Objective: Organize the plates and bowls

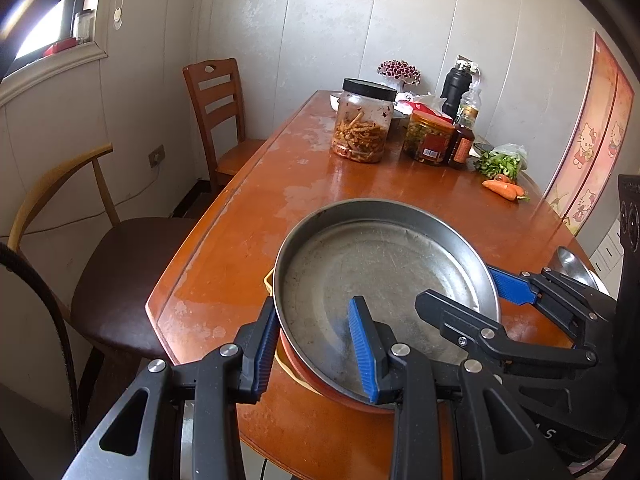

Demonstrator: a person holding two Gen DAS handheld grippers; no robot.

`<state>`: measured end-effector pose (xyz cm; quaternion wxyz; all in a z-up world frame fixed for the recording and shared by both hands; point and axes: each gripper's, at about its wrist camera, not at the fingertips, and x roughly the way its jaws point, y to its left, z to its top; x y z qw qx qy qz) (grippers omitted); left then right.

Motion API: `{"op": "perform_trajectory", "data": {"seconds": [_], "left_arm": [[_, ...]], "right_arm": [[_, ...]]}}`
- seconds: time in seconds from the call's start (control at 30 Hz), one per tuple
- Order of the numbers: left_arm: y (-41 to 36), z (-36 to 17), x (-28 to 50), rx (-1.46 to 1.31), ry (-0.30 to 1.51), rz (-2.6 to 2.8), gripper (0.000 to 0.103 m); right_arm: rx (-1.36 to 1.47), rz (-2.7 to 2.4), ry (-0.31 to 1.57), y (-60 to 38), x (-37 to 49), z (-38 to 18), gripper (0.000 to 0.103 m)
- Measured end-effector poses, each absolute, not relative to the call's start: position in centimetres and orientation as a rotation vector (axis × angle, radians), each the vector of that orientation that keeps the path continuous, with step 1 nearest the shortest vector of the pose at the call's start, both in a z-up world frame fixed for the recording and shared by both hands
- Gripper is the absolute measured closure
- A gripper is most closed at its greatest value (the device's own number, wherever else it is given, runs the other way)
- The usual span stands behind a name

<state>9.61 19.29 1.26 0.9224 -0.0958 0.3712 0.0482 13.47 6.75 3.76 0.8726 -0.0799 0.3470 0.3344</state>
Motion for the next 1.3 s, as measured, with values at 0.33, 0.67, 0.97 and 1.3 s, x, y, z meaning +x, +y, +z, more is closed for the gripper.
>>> {"op": "perform_trajectory", "data": {"seconds": [0.33,0.67,0.97,1.3], "left_arm": [[19.9,0.6,10.0,-0.204,0.775,0.109,0.068],[19.9,0.0,10.3,-0.199,0.776,0.116,0.069],[20.0,-0.1,10.2,-0.208,0.774,0.122,0.069],[20.0,0.0,10.2,-0.207,0.776,0.127,0.068]], "right_arm": [[-0.167,0.710,0.736,7.3,13.8,3.0,0.046],[-0.171,0.711,0.745,7.5,14.2,2.6,0.046],[-0.157,0.715,0.736,7.6,14.3,2.3,0.046],[-0.134,0.724,0.743,7.2,14.6,2.3,0.046]]}}
